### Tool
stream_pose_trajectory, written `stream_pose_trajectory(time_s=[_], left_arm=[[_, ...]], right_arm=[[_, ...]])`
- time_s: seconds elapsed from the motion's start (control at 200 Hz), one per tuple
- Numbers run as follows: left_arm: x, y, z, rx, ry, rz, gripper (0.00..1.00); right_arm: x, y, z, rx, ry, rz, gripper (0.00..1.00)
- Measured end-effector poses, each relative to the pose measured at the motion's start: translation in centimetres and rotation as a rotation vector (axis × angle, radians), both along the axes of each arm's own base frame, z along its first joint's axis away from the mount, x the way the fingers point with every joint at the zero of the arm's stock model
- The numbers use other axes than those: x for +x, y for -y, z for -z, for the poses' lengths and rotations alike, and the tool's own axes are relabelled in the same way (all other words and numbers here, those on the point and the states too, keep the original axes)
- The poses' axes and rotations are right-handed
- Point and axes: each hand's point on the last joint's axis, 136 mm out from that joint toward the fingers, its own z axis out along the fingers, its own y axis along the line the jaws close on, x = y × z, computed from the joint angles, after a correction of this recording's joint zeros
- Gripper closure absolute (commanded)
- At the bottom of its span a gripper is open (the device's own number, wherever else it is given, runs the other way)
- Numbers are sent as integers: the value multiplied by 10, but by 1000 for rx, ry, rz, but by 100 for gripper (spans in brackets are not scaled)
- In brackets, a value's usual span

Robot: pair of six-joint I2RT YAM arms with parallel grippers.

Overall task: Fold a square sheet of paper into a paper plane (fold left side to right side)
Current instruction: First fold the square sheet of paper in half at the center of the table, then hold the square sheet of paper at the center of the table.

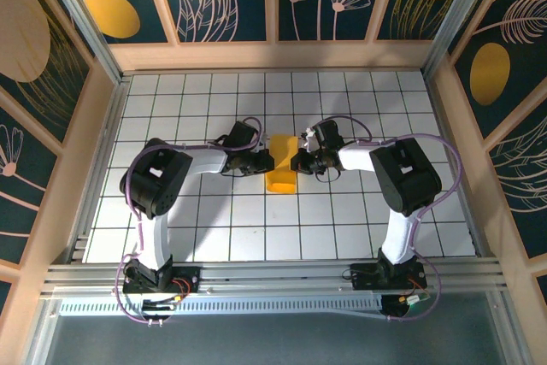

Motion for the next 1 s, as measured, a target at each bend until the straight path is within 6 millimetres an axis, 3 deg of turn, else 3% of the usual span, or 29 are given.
stream_pose_trajectory(time_s=[0.13, 0.39, 0.601, 0.706, 0.836, 1.001], left_arm=[[0, -4, 0, -15, 9, -5, 92], [0, -36, 0, -5, 14, -68, 95], [-3, -50, -8, 22, 40, -98, 96], [-1, -43, -20, 2, 67, -82, 96], [0, -14, -30, -23, 95, -20, 96], [0, 15, -24, -30, 94, 43, 96]], right_arm=[[0, 0, 0, 0, 0, 1, 100], [0, 0, 1, 2, 3, 1, 100], [0, 0, 0, 2, 3, 1, 100], [0, 0, 0, 2, 3, 1, 100], [0, 0, 0, 3, 4, 1, 100], [0, 0, 0, 3, 5, 1, 100]])
